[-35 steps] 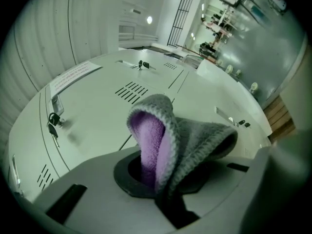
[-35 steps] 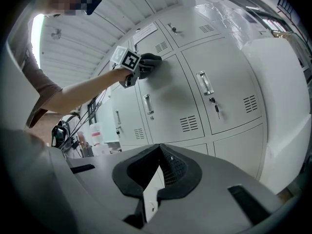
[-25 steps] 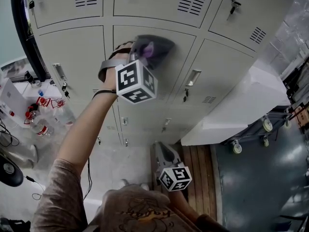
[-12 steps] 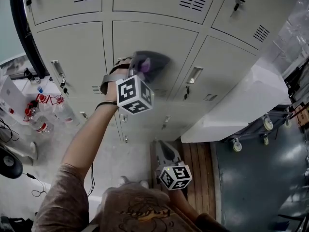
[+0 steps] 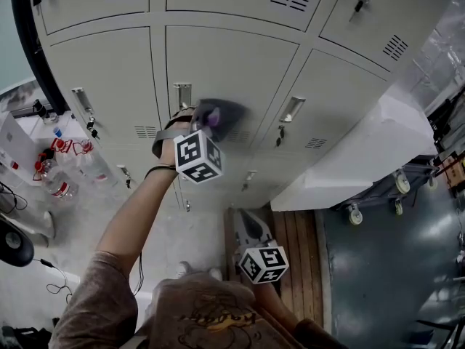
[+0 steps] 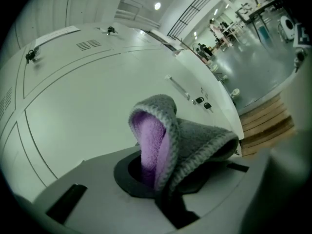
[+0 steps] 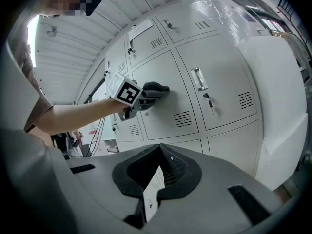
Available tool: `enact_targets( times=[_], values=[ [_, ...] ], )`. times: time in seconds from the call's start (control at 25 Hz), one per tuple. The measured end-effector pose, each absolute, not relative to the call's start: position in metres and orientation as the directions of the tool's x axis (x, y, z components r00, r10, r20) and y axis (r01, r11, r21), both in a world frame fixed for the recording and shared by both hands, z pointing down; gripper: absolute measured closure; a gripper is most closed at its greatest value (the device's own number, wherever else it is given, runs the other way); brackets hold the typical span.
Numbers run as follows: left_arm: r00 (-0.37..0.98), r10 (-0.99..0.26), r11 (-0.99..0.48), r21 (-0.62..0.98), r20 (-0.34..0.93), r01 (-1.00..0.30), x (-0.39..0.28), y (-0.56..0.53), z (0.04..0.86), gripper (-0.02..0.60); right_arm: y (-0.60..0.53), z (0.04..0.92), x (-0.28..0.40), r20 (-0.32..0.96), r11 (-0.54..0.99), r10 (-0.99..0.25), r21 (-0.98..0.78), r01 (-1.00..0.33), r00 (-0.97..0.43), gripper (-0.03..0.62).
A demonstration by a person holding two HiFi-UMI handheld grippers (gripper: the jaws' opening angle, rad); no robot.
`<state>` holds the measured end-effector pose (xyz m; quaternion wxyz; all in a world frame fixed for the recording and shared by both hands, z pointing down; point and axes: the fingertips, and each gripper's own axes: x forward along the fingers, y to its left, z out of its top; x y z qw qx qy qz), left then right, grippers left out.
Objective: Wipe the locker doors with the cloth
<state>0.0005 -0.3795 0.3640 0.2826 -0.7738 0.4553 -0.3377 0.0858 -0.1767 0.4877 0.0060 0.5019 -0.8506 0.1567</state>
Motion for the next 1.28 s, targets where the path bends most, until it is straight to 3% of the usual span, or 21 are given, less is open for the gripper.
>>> enact_targets(
  times=[1.28],
  values=[
    [0.324, -0.774, -0.627, -0.588, 0.543, -0.511, 0.004, -0.378, 0.539, 0.543, -0.186, 0.493, 0.113, 0.185, 0.382, -0.882, -0.26, -0.887, -0.434, 0.595]
  ],
)
